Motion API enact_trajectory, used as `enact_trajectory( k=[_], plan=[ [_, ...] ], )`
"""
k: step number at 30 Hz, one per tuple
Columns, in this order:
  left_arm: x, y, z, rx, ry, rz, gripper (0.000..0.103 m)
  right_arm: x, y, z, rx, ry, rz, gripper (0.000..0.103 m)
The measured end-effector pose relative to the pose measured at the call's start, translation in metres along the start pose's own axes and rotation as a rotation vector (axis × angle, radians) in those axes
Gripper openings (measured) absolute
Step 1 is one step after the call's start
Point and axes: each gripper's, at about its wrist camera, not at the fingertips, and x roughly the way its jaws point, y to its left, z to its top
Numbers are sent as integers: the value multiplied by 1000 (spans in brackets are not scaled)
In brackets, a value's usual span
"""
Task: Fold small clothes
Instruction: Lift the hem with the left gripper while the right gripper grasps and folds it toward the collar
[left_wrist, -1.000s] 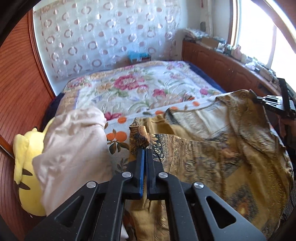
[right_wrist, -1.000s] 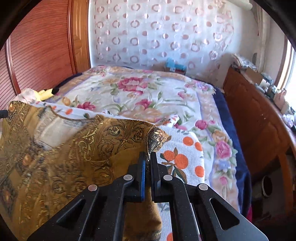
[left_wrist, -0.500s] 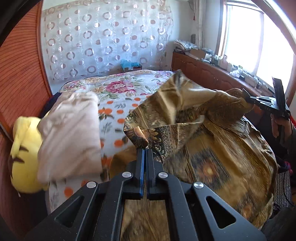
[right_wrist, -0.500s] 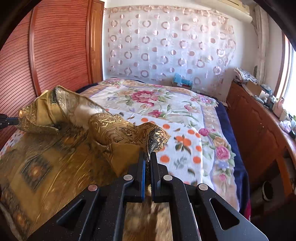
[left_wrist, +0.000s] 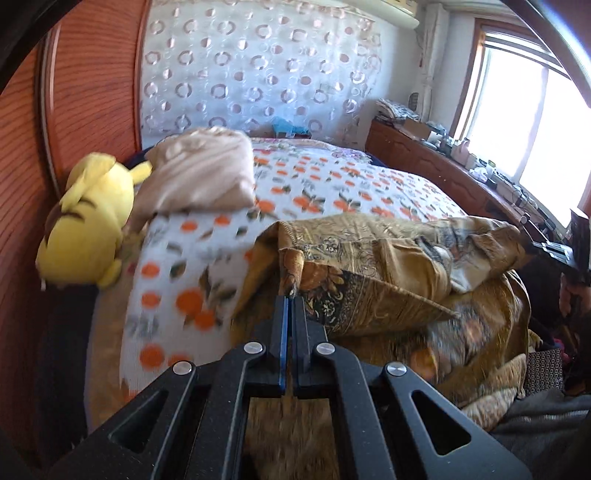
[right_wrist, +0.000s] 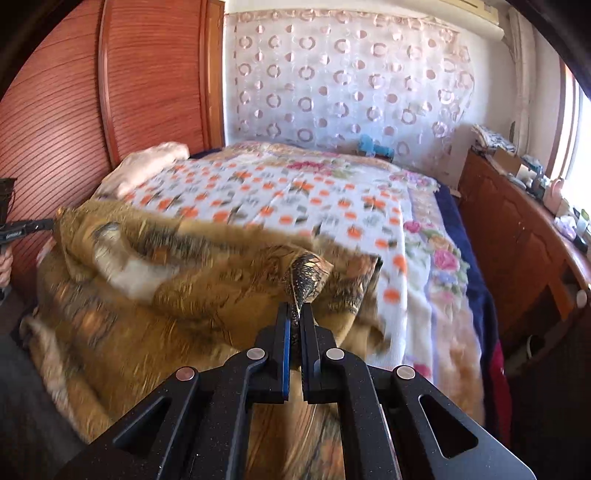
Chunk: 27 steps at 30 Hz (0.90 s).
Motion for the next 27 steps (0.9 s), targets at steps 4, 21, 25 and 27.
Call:
enact_trajectory(
  k=[4,21,25,27],
  plan=[
    [-12,0,-5,-21,-15,3,2,-34,3,-17,25,10,19,4],
    [-45,-3,-20,52,14,69,3,-38,13,-36,33,161,45,4],
    [-60,-5,-10,55,-28,60,3,-49,12,-27,26,151,39,5],
    [-64,-6,-5,57,-42,69,3,-51,16,-24,18,146,21,11]
  ],
)
